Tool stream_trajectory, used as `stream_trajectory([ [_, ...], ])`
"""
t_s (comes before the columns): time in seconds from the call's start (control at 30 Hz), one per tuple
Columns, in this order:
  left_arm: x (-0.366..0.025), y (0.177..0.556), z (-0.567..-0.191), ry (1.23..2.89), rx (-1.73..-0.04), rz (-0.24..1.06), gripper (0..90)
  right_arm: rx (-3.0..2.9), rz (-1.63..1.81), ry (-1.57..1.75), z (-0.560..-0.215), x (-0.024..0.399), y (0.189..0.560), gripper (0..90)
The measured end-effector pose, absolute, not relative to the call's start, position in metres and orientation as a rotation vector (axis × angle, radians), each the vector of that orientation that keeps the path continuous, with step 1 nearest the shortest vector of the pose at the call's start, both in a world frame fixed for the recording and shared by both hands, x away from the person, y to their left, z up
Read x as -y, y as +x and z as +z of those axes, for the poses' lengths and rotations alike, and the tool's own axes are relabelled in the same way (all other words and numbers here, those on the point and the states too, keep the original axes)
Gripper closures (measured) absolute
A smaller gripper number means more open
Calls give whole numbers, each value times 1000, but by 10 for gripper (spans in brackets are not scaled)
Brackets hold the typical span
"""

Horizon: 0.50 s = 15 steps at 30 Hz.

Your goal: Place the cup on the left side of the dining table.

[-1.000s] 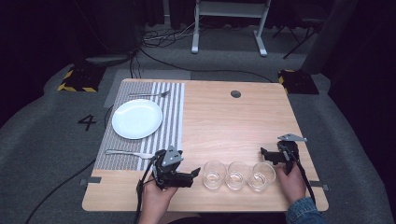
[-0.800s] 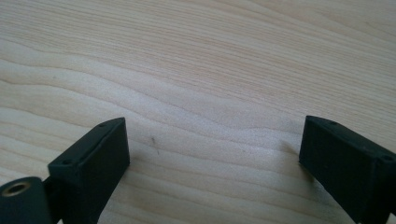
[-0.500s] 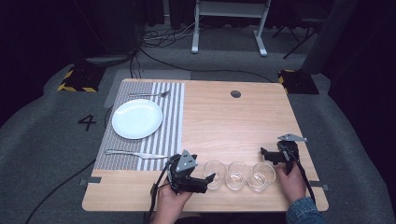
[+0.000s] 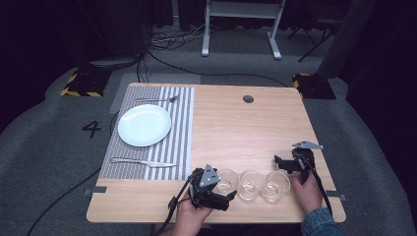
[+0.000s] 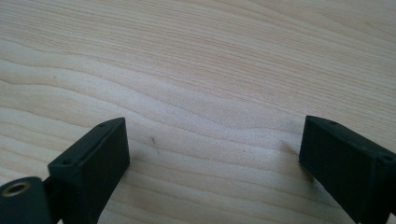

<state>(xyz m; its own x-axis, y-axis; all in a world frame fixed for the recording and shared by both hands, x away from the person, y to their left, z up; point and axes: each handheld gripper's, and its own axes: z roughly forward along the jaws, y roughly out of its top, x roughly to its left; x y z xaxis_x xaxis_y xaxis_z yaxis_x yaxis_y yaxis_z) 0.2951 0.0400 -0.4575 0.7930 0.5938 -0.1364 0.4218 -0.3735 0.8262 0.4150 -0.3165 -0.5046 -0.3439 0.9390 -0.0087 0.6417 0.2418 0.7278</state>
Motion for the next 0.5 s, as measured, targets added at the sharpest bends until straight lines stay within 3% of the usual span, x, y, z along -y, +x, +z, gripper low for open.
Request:
stream_trajectory([
  [0.17, -28, 298, -469, 2080, -760, 257, 69, -2075, 885, 1440, -505, 317, 415, 87],
  [0.4, -31, 297, -476, 2049, -760, 307, 188, -2075, 886, 1440, -505, 317, 415, 88],
  [0.5, -29, 295, -476, 2055, -769, 327, 191, -2075, 886, 1440, -505, 317, 415, 88],
])
